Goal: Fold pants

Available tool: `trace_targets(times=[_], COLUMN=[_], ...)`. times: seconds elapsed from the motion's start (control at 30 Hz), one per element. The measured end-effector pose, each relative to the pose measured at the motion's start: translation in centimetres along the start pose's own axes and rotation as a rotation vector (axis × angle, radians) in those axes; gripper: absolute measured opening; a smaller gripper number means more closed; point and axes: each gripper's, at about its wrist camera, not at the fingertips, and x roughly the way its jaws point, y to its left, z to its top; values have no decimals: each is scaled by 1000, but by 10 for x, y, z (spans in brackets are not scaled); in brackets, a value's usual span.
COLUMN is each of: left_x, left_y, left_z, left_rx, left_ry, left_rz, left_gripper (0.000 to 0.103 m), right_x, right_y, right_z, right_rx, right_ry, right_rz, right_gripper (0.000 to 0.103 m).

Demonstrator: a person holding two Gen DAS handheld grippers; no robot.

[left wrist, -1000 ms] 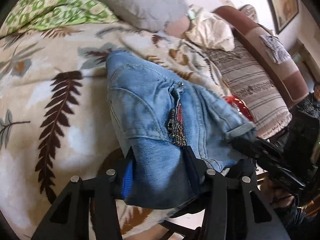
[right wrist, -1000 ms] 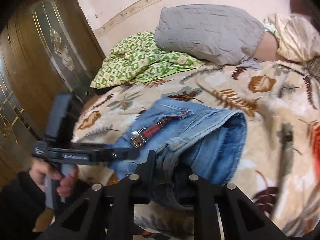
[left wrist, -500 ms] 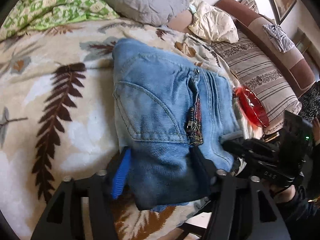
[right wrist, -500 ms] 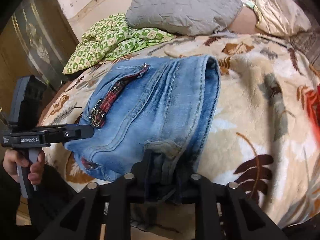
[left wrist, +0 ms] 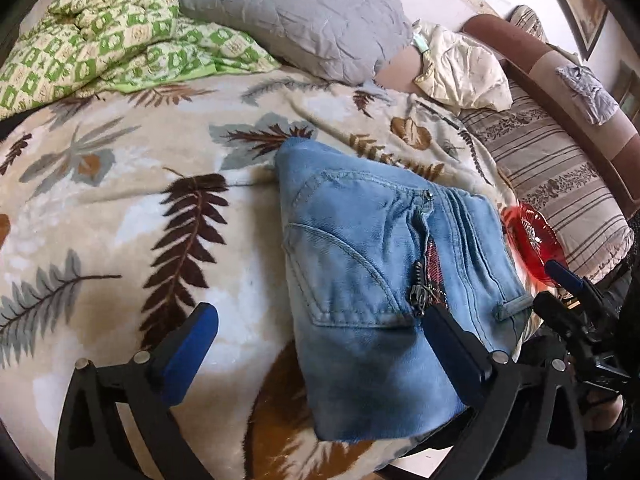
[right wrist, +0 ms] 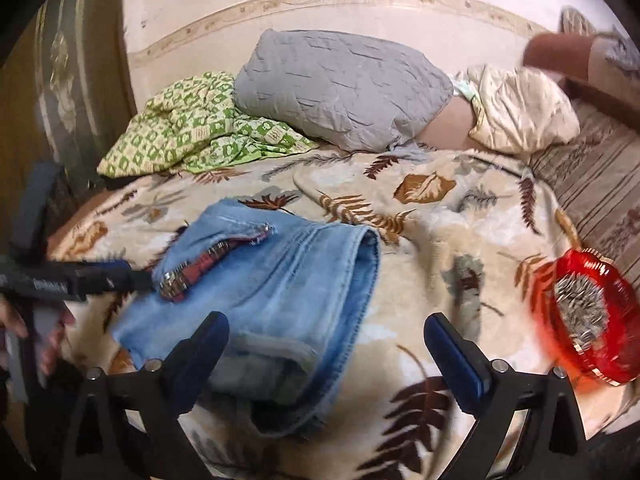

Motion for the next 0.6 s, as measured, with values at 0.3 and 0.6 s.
trace_targets(times=[0.3, 0.6], left_x=[29, 58], left_y=[-7, -1], left_z=[9, 7], left_rx=[-37, -79], left_ry=[59, 111], left_rz=[-73, -111], left_gripper=[103, 103], right_x=[39, 101], right_y=[3, -25], right_z=[8, -25], right_rx=[107, 277], right_ry=[73, 227], right_rz=[80, 241], right_gripper=[100, 92])
